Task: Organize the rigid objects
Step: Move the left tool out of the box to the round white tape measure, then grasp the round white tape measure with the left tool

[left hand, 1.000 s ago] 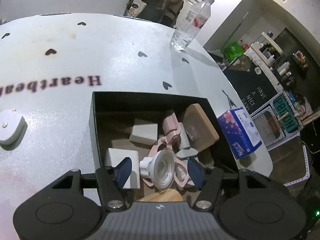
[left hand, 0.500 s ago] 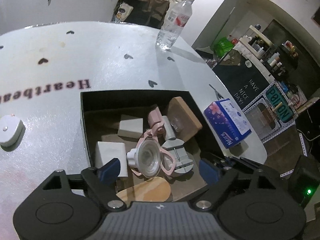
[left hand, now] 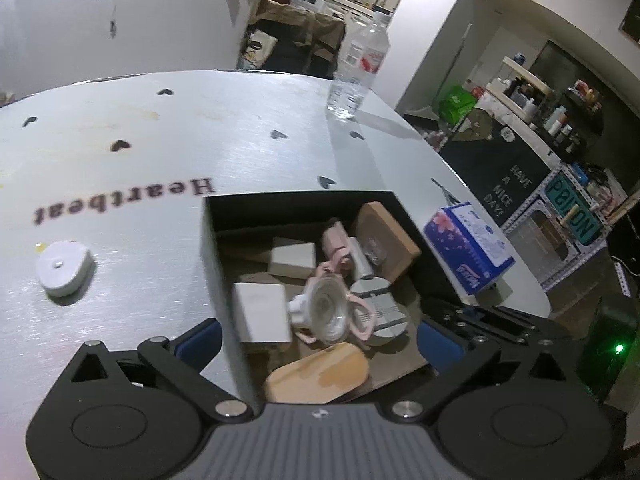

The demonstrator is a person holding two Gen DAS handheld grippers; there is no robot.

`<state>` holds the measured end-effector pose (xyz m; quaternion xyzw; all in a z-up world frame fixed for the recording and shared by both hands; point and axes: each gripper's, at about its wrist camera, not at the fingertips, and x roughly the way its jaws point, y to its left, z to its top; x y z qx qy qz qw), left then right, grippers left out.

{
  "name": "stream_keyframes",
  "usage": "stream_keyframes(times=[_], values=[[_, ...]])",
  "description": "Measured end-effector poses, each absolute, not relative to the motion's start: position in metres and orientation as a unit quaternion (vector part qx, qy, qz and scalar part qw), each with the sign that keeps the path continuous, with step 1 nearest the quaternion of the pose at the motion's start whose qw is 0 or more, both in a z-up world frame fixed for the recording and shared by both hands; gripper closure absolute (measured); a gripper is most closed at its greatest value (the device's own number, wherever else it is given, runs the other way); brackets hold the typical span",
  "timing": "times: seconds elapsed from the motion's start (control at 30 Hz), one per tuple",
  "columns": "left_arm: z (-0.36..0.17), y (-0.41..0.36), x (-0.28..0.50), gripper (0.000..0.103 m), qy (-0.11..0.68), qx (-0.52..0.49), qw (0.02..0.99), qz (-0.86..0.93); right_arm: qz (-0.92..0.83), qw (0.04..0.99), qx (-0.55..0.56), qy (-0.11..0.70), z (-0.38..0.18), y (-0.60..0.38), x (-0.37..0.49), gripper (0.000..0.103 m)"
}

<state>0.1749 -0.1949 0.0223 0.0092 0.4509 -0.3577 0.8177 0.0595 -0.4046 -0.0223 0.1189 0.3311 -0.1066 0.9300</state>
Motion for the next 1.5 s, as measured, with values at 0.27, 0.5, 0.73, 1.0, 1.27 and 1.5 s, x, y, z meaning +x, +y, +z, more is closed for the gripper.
stream_keyframes(times=[0.27, 0.5, 0.73, 1.0, 1.27, 1.5], values=[[0.020, -0.160, 0.183, 0.001, 0.438, 0.014, 0.845, -0.306, -0.105, 0.930, 0.117, 0.331, -0.021, -0.404, 0.059, 0.096], [0.008, -0.130, 0.196, 0.001, 0.422, 0.019, 0.872, -0.247, -0.104, 0.931, 0.117, 0.331, -0.021, -0.404, 0.059, 0.096], [-0.010, -0.118, 0.217, 0.001, 0.378, 0.063, 0.902, -0.197, -0.103, 0.931, 0.115, 0.331, -0.020, -0.403, 0.059, 0.096], [-0.033, -0.107, 0.256, 0.009, 0.374, 0.082, 0.906, -0.179, -0.103, 0.931, 0.115, 0.332, -0.020, -0.403, 0.059, 0.096], [-0.048, -0.105, 0.273, 0.022, 0.379, 0.063, 0.905, -0.180, -0.103, 0.931, 0.112, 0.332, -0.020, -0.403, 0.059, 0.096], [-0.055, -0.109, 0.283, 0.027, 0.373, 0.078, 0.908, -0.172, -0.103, 0.931, 0.112, 0.333, -0.020, -0.403, 0.059, 0.096]])
